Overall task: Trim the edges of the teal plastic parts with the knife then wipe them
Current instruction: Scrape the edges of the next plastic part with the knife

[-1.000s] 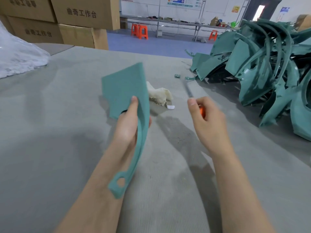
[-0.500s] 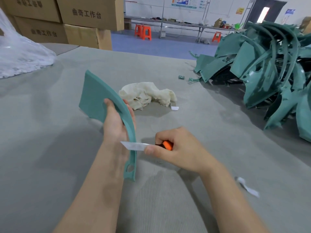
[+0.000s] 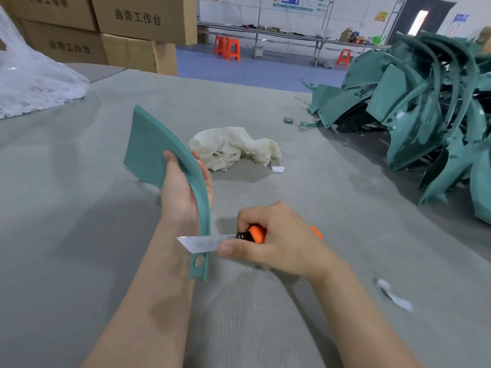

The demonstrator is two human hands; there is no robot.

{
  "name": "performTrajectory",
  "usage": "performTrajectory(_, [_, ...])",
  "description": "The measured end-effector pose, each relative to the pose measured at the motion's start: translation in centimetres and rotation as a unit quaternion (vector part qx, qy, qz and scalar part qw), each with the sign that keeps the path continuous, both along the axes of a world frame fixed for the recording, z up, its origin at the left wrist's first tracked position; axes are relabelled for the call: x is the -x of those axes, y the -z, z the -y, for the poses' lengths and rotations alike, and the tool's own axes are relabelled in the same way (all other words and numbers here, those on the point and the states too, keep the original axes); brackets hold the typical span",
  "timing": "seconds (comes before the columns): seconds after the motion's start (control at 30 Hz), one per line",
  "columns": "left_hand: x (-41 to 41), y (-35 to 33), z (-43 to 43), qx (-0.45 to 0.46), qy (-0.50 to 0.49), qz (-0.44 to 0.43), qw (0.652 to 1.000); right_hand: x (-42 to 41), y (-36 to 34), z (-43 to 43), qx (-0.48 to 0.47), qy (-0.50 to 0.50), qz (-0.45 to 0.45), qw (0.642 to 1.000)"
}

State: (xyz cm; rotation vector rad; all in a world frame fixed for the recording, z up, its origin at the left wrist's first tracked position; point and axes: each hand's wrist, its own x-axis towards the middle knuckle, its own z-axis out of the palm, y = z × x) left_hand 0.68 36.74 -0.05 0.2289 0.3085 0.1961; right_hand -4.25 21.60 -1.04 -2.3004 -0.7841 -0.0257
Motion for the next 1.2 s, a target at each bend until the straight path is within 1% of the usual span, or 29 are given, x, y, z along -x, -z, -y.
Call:
performTrajectory(0.2, [0.2, 0.1, 0.4, -0.010, 0.010, 0.015, 1.000, -0.3, 0.1, 0.2, -0.006, 0.043, 0.023, 0.999])
performTrajectory(0.37, [0.3, 0.1, 0.7, -0.026, 0.024, 0.013, 0.999, -0.3, 0.0, 0.4, -0.013, 0.043, 0.023, 0.999])
performTrajectory(0.47, [0.1, -0.1, 0.1, -0.014, 0.009, 0.014, 1.000, 0.0, -0.3, 0.2, -0.020, 0.017, 0.015, 1.000])
performTrajectory(0.6, [-0.3, -0.1, -0.9, -0.024, -0.018, 0.010, 0.999, 0.5, -0.4, -0.3, -0.009, -0.027, 0.010, 1.000])
performTrajectory(0.73, [-0.5, -0.1, -1.4, -0.015, -0.033, 0.008, 0.999, 0.6, -0.4, -0.5, 0.005, -0.037, 0.012, 0.999])
performTrajectory(0.93, [-0.4, 0.0, -1.1, -0.015, -0.038, 0.001, 0.999, 0.5, -0.3, -0.5, 0.018, -0.022, 0.018, 0.999])
performTrajectory(1.2, [0.1, 0.0, -0.3, -0.021, -0.032, 0.015, 0.999, 0.1, -0.1, -0.3, 0.014, 0.022, 0.019, 0.999])
